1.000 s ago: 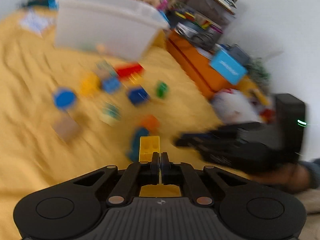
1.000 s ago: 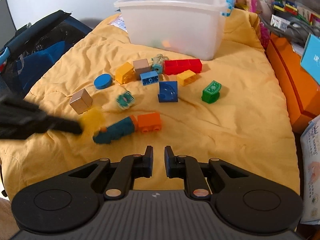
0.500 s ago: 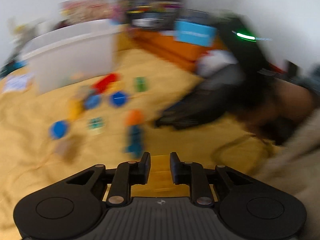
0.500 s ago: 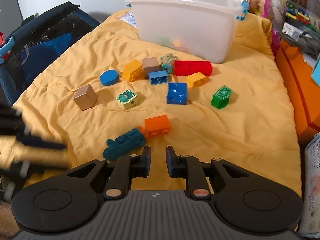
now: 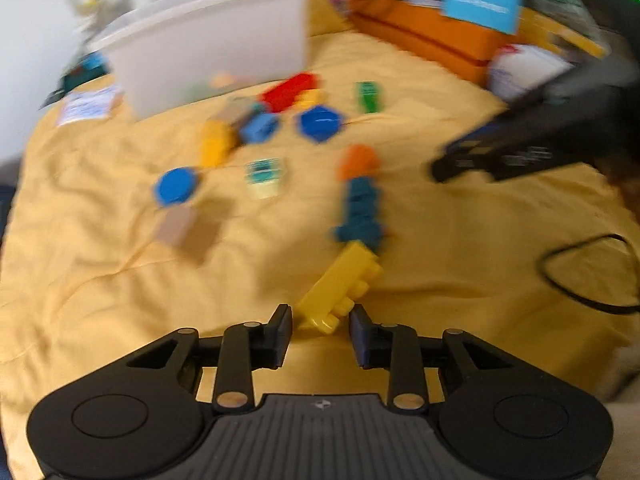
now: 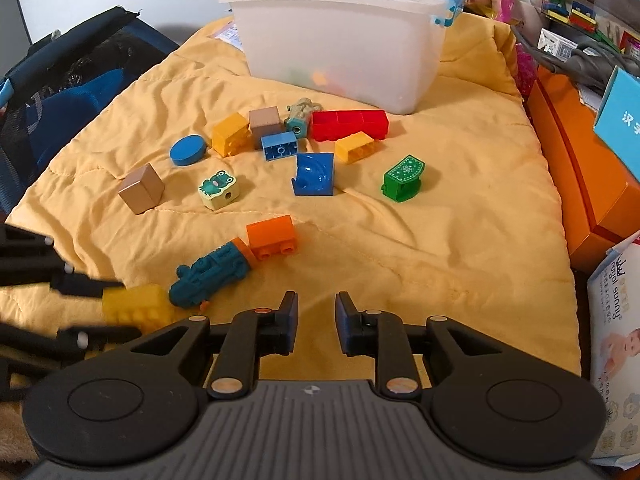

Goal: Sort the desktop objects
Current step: 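Grasp the large yellow brick with the left gripper, then grasp the small orange brick with the right gripper, then carry the yellow brick in the left gripper over the bin while the right carries the orange brick, then open both grippers over the bin and pull them back to the table, then grasp the teal dinosaur figure with the left gripper while the right grasps the olive figure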

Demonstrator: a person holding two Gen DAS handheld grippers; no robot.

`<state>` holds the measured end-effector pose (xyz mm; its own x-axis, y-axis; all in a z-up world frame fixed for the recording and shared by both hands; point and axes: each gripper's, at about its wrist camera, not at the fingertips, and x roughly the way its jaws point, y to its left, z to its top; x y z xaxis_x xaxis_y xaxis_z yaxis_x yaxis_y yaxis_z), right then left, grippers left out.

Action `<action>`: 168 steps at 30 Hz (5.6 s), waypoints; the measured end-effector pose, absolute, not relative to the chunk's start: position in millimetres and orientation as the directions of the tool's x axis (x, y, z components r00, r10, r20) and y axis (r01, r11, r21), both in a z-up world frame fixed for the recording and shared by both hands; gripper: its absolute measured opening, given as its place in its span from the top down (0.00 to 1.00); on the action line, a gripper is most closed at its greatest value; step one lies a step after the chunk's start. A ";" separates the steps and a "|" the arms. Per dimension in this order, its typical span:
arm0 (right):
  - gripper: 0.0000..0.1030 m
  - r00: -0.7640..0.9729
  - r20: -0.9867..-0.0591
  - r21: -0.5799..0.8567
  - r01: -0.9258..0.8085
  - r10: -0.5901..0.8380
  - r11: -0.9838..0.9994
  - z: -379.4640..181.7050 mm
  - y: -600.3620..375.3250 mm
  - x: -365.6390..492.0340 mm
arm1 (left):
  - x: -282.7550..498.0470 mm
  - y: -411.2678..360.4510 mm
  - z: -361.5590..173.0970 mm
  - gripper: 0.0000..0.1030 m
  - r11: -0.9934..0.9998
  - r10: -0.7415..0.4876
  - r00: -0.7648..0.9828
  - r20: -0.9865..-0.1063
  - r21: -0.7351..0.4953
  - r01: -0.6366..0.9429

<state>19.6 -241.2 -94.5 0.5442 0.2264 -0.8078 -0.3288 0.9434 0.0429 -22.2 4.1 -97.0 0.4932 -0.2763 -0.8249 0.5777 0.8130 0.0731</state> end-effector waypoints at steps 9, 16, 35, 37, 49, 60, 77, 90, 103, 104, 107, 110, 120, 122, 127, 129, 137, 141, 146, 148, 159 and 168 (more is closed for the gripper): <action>0.76 0.551 -0.802 0.043 -0.336 0.233 0.941 -93.9 -239.3 21.6 | -64.6 -5.7 -78.4 0.53 0.538 -0.341 0.632 -0.696 0.407 0.739; 0.76 0.555 -0.800 0.033 -0.340 0.229 0.940 -93.0 -234.1 22.7 | -54.0 -17.1 -108.5 0.49 0.363 -0.345 0.614 -0.710 0.503 0.785; 0.70 0.408 -0.801 0.451 -0.067 0.437 0.890 -103.8 -251.5 78.0 | 5.5 26.1 -102.9 0.73 0.878 -0.348 0.437 -0.829 -0.124 0.463; 0.70 0.367 -0.816 0.472 -0.020 0.446 0.881 -112.4 -245.3 88.9 | 6.1 27.4 -102.0 0.73 0.879 -0.347 0.438 -0.829 -0.124 0.460; 0.80 0.517 -0.811 0.049 -0.404 0.272 0.913 -94.8 -190.8 77.5 | -4.3 21.0 -98.5 0.66 0.864 -0.306 0.473 -0.827 -0.033 0.502; 0.80 0.545 -0.836 -0.348 -0.625 0.071 0.699 -96.6 -181.8 44.7 | -4.7 20.1 -100.6 0.61 0.855 -0.294 0.482 -0.825 -0.003 0.518; 0.77 0.511 -0.851 -0.097 -0.379 0.120 0.920 -103.4 -203.1 68.5 | -13.5 20.0 -99.7 0.74 0.847 -0.302 0.488 -0.819 0.005 0.532; 0.83 0.651 -0.733 -0.100 -0.388 0.195 0.916 -13.2 -215.9 99.3 | 59.2 18.0 16.2 0.74 0.831 -0.426 0.657 -0.622 0.019 0.556; 0.83 0.732 -0.663 -0.131 -0.319 0.157 0.938 32.8 -203.6 246.2 | 243.0 -39.5 58.6 0.74 0.864 -0.332 0.740 -0.585 0.127 0.488; 0.83 0.725 -0.673 -0.130 -0.312 0.147 0.941 29.0 -202.3 253.9 | 248.1 -39.7 52.3 0.74 0.867 -0.322 0.734 -0.597 0.125 0.482; 0.70 0.711 -0.694 -0.139 -0.287 0.114 0.948 14.9 -199.5 267.8 | 261.6 -38.8 31.0 0.73 0.873 -0.308 0.694 -0.651 0.097 0.479; 0.65 0.703 -0.706 -0.165 -0.283 0.087 0.945 4.8 -195.4 270.9 | 264.5 -32.4 21.5 0.73 0.872 -0.322 0.668 -0.671 0.065 0.485; 0.52 0.758 -0.624 -0.109 -0.324 0.189 0.940 37.5 -205.5 229.9 | 196.7 -5.9 52.7 0.59 0.867 -0.402 0.733 -0.549 0.031 0.498; 0.52 0.767 -0.601 -0.087 -0.340 0.223 0.936 42.8 -212.9 208.8 | 172.1 4.4 47.3 0.58 0.869 -0.419 0.736 -0.531 0.000 0.495; 0.54 0.716 -0.650 -0.077 -0.397 0.256 0.915 10.5 -223.6 150.6 | 105.3 33.0 -2.3 0.58 0.886 -0.443 0.701 -0.558 -0.153 0.438; 0.54 0.659 -0.708 -0.065 -0.418 0.253 0.906 -17.6 -225.7 128.6 | 80.9 39.0 -27.9 0.58 0.892 -0.437 0.657 -0.614 -0.200 0.406; 0.61 0.520 -0.833 -0.068 -0.438 0.191 0.896 -101.7 -225.8 56.6 | 12.3 19.4 -82.2 0.58 0.877 -0.412 0.529 -0.742 -0.166 0.451; 0.58 0.521 -0.835 -0.095 -0.453 0.177 0.886 -107.3 -220.2 48.3 | 11.6 5.2 -90.2 0.58 0.847 -0.434 0.486 -0.758 -0.158 0.508; 0.54 0.523 -0.830 -0.047 -0.417 0.196 0.908 -109.7 -226.5 50.3 | 4.5 -25.4 -95.0 0.56 0.796 -0.451 0.489 -0.747 -0.089 0.599; 0.53 0.527 -0.825 -0.036 -0.410 0.205 0.911 -110.5 -230.5 48.5 | 6.0 -35.6 -101.2 0.56 0.787 -0.424 0.492 -0.760 -0.039 0.616; 0.53 0.559 -0.796 -0.021 -0.410 0.233 0.912 -95.6 -225.9 58.6 | 12.2 -29.1 -101.3 0.74 0.811 -0.404 0.490 -0.772 -0.055 0.582; 0.62 0.656 -0.701 -0.099 -0.480 0.282 0.871 -61.5 -180.8 129.0 | -6.8 -4.8 -101.1 0.72 0.841 -0.302 0.512 -0.804 0.028 0.541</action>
<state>129.0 -180.8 -61.5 0.6556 0.2818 -0.7005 -0.4804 0.8714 -0.0991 -6.8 -4.8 -101.1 0.5117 -0.3025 -0.8041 0.5409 0.8406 0.0280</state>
